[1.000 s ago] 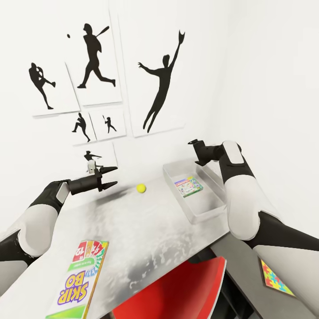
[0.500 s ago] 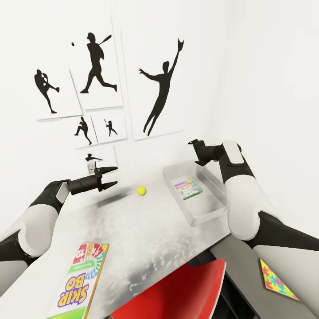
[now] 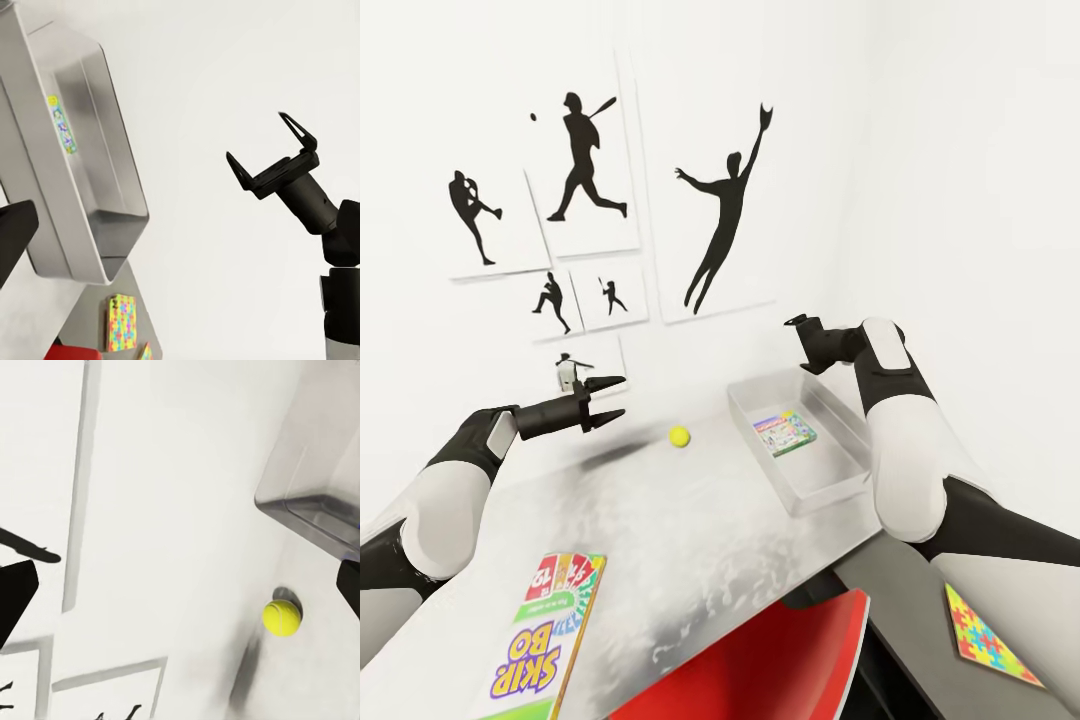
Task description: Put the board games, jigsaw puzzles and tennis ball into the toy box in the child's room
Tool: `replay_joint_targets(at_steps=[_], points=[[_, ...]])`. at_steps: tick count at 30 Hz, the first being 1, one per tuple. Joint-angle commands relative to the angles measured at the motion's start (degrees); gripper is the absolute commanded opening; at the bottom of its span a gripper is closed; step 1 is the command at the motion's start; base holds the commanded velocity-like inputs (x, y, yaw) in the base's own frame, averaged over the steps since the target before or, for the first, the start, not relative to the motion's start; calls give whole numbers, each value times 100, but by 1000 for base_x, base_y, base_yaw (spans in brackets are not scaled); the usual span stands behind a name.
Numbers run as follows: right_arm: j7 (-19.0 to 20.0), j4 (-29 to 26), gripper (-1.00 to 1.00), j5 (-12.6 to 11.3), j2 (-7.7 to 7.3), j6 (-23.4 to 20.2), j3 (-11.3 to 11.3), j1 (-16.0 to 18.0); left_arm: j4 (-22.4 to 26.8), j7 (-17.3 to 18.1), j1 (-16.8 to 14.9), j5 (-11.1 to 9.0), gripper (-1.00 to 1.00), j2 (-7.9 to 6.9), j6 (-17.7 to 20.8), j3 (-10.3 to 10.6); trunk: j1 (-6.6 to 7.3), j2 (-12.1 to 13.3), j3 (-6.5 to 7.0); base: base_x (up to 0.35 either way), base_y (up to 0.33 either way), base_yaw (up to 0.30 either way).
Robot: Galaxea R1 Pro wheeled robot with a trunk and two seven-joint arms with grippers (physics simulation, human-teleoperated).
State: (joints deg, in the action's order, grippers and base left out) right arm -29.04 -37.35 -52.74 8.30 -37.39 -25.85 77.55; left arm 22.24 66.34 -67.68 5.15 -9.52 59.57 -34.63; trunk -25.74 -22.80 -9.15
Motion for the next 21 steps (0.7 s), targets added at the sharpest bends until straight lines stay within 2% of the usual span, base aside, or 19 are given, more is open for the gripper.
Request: replay_joint_targets(at_steps=[1,21], points=[[-60,-9,100,-60,5,-5,-25,7,0,37,-8,56,100,3,43,-37,-4,-12,-4,0,0,0],[-64,-9,100,-60,5,-5,-25,6,0,37,-8,56,100,1,43,-39,-4,-12,180,0,0,0]])
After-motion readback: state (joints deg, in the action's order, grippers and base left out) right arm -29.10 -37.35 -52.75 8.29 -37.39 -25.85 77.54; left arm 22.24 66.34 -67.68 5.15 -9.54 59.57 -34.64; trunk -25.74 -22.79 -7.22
